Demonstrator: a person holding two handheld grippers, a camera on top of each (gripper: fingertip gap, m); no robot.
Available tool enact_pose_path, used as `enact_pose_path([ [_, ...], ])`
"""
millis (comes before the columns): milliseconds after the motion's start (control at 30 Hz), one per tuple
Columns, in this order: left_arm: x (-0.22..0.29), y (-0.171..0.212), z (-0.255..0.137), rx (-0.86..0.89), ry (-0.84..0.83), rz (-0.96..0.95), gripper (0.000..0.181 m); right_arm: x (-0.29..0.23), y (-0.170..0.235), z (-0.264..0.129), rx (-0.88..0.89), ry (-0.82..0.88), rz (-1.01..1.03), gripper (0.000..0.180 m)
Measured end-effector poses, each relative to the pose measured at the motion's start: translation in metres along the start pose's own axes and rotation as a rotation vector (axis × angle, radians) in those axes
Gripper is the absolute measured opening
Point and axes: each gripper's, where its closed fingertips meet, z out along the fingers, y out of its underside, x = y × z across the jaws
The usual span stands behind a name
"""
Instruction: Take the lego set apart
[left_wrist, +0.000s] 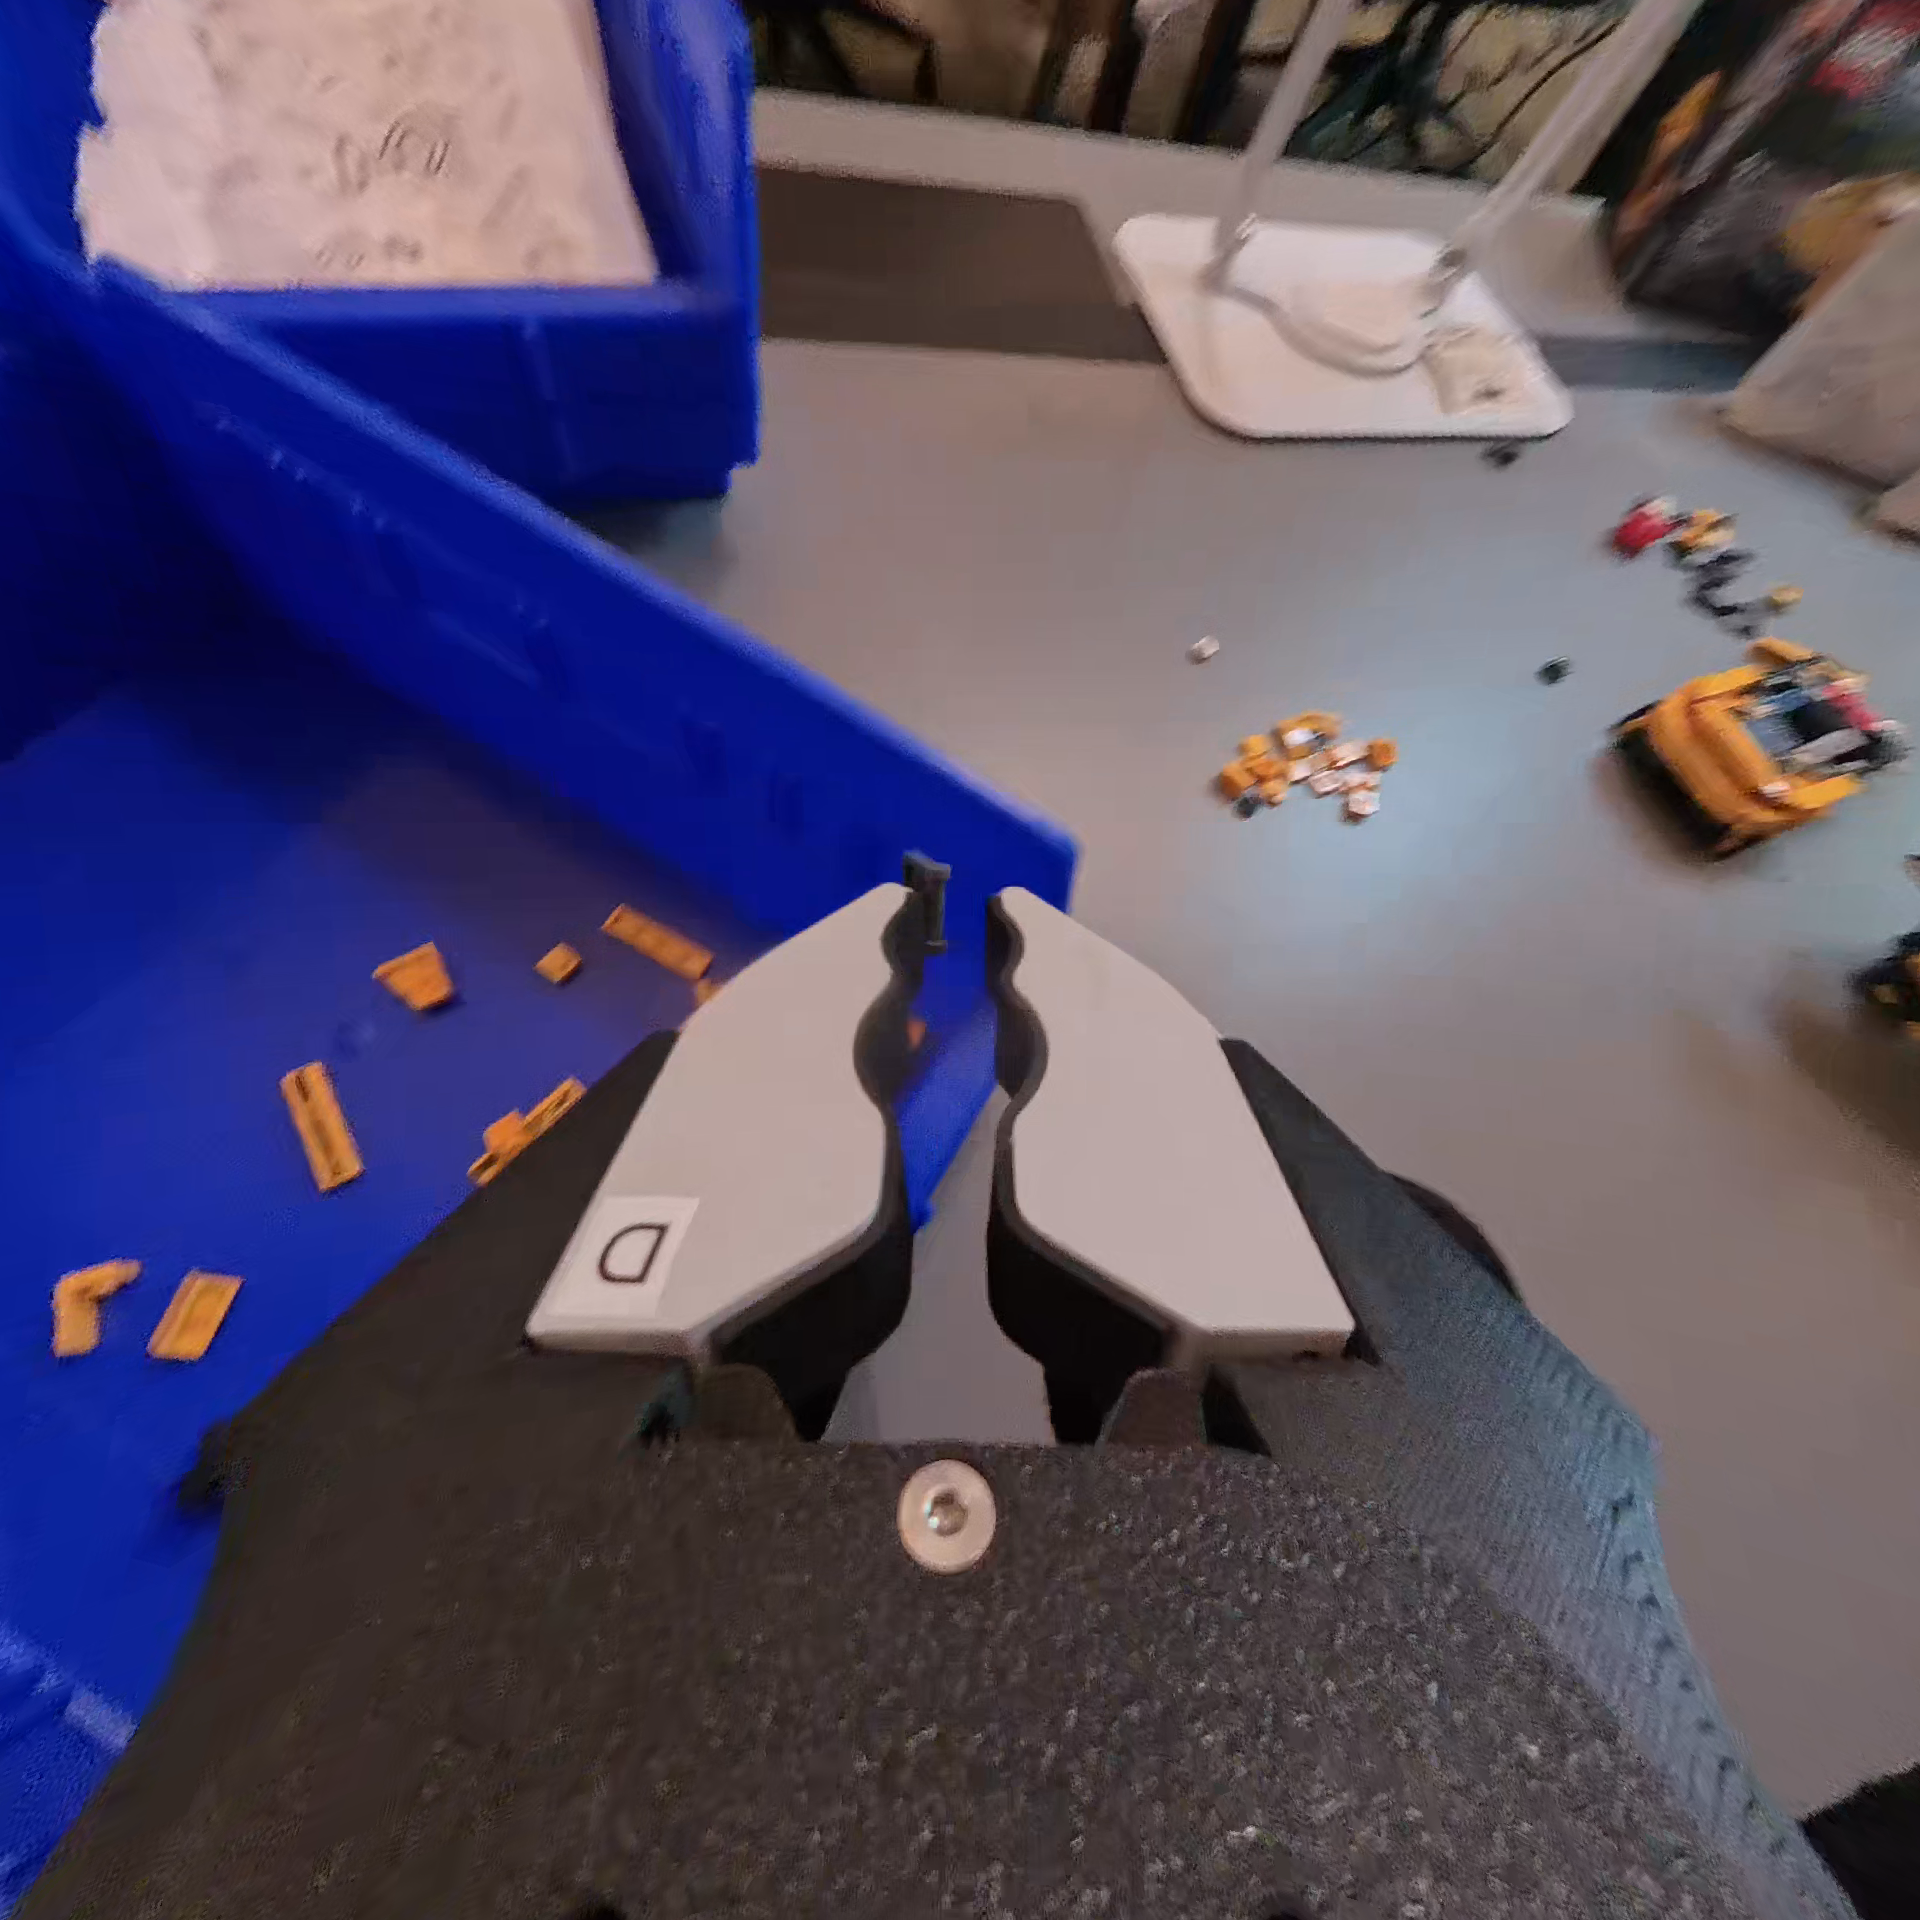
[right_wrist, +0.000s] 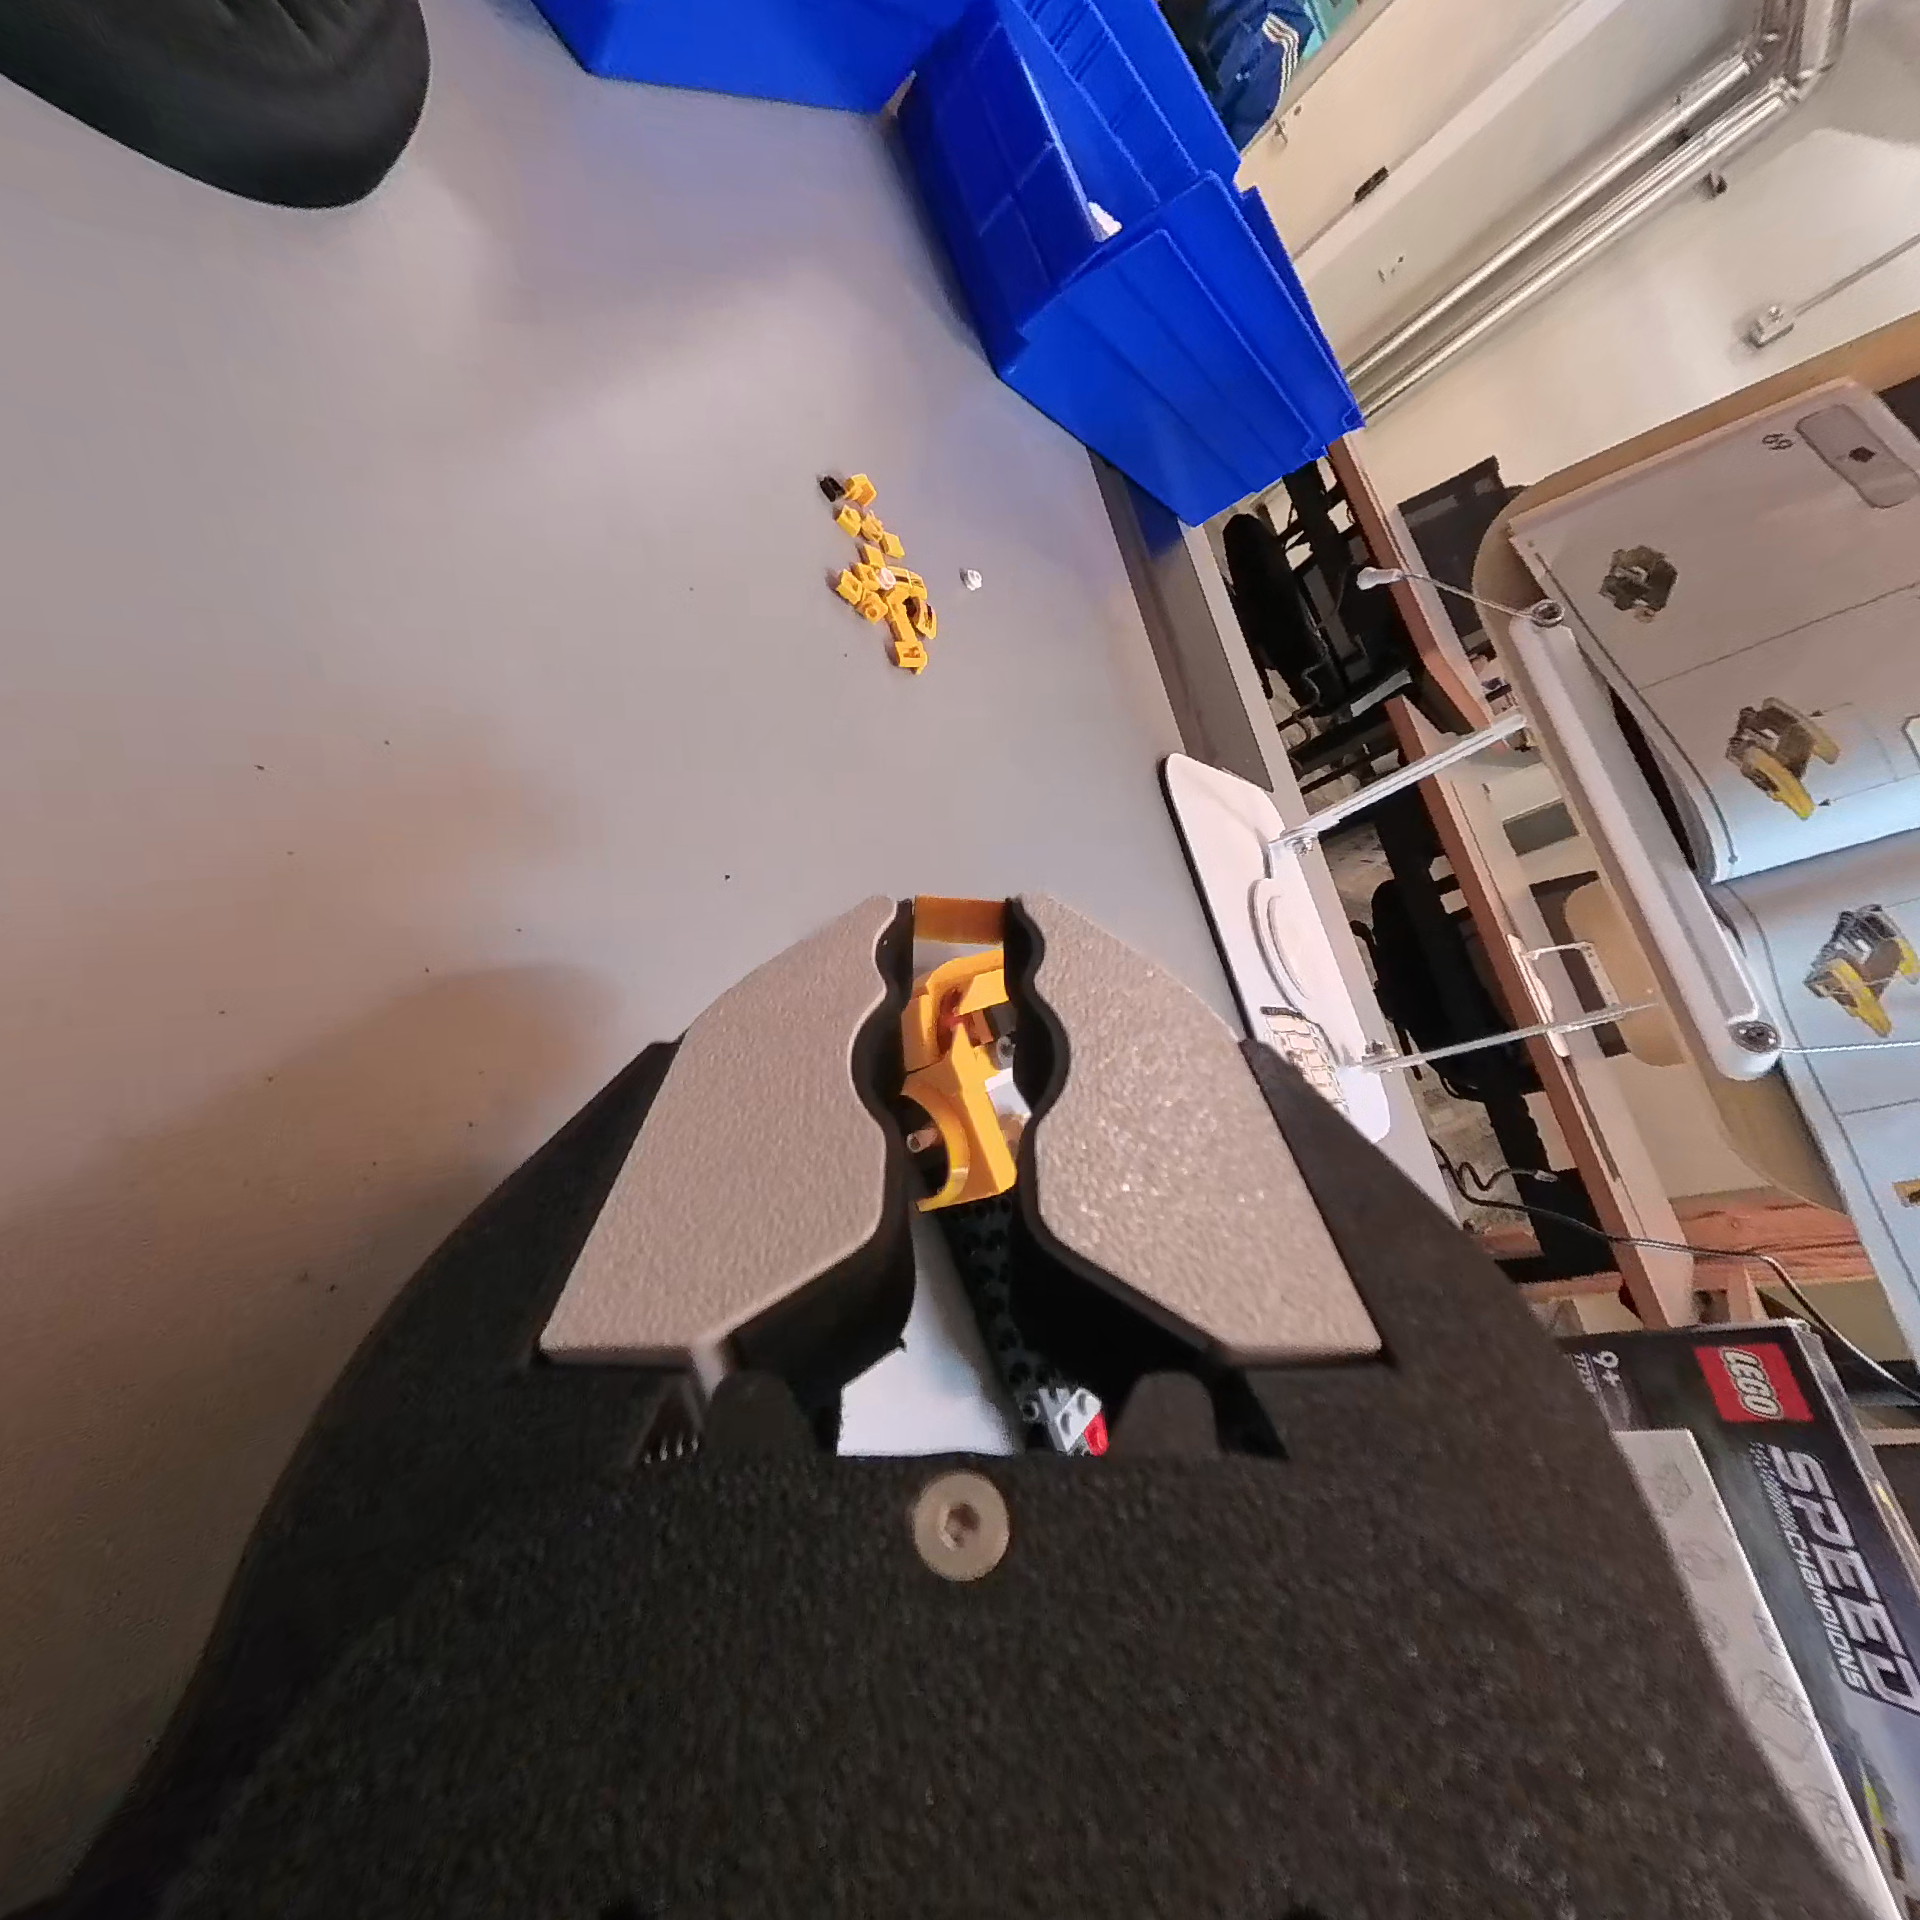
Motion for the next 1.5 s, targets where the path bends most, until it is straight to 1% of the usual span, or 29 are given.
enact_pose_path([
  [67,-0.009,0.011,0.006,-0.043,-0.026,-0.010,0.025,-0.001,0.001,0.001,-0.005,-0.002,-0.005,0.016],
  [167,-0.010,0.015,0.012,-0.044,-0.030,-0.002,0.044,-0.001,0.002,0.001,-0.014,-0.001,-0.011,0.016],
  [200,-0.011,0.015,0.013,-0.038,-0.039,0.010,0.048,-0.001,0.002,0.001,-0.015,-0.001,-0.011,0.016],
  [267,-0.009,0.007,0.011,0.007,-0.045,0.026,0.048,0.000,0.002,0.001,-0.014,0.003,-0.009,0.016],
  [300,-0.002,0.000,0.008,0.044,-0.027,0.035,0.046,0.000,0.002,0.001,-0.011,0.004,-0.007,0.016],
  [333,0.009,-0.007,0.005,0.084,0.014,0.052,0.040,0.000,0.001,0.001,-0.006,0.003,-0.004,0.016],
  [400,0.051,-0.017,0.002,0.127,0.185,0.097,0.024,0.000,-0.002,0.000,0.012,0.003,-0.001,0.016],
  [433,0.078,-0.019,0.001,0.139,0.293,0.102,0.021,0.000,-0.005,-0.001,0.033,0.005,-0.003,0.016],
  [500,0.135,-0.018,0.007,0.132,0.524,0.086,0.019,-0.002,-0.017,-0.005,0.097,-0.007,0.004,0.016],
  [533,0.163,-0.012,0.012,0.097,0.633,0.087,0.020,-0.004,-0.022,-0.007,0.130,-0.024,0.014,0.016],
  [667,0.258,0.015,0.040,-0.074,0.962,0.029,0.023,-0.005,-0.040,-0.016,0.242,-0.070,0.108,0.016],
  [733,0.290,0.025,0.049,-0.149,1.055,0.004,0.023,-0.005,-0.041,-0.017,0.250,-0.083,0.142,0.016],
  [800,0.309,0.032,0.060,-0.207,1.068,-0.001,0.023,-0.005,-0.040,-0.017,0.246,-0.084,0.140,0.016],
  [867,0.320,0.036,0.067,-0.243,1.083,-0.014,0.018,-0.006,-0.039,-0.016,0.235,-0.089,0.133,0.016],
  [933,0.323,0.040,0.072,-0.266,1.080,-0.014,0.007,-0.007,-0.037,-0.015,0.225,-0.094,0.128,0.016],
  [967,0.324,0.041,0.074,-0.268,1.078,-0.012,0.004,-0.008,-0.035,-0.014,0.212,-0.094,0.127,0.016],
  [1067,0.315,0.040,0.078,-0.251,1.042,0.032,0.003,-0.007,-0.032,-0.012,0.199,-0.095,0.134,0.015],
  [1133,0.289,0.035,0.095,-0.221,0.901,0.089,0.003,-0.002,-0.027,-0.012,0.178,-0.074,0.131,0.014],
  [1233,0.220,0.030,0.126,-0.203,0.548,0.229,0.003,0.011,-0.014,-0.014,0.134,-0.064,0.181,0.017],
  [1267,0.199,0.028,0.133,-0.197,0.455,0.246,0.003,0.014,-0.008,-0.015,0.112,-0.074,0.198,0.018],
  [1333,0.171,0.031,0.141,-0.222,0.356,0.245,0.003,0.019,0.005,-0.016,0.070,-0.092,0.223,0.019],
  [1400,0.151,0.032,0.148,-0.222,0.268,0.262,0.011,0.023,0.015,-0.019,0.035,-0.111,0.241,0.020],
  [1500,0.141,0.032,0.153,-0.204,0.216,0.302,0.036,0.027,0.024,-0.026,0.008,-0.148,0.273,0.022],
])
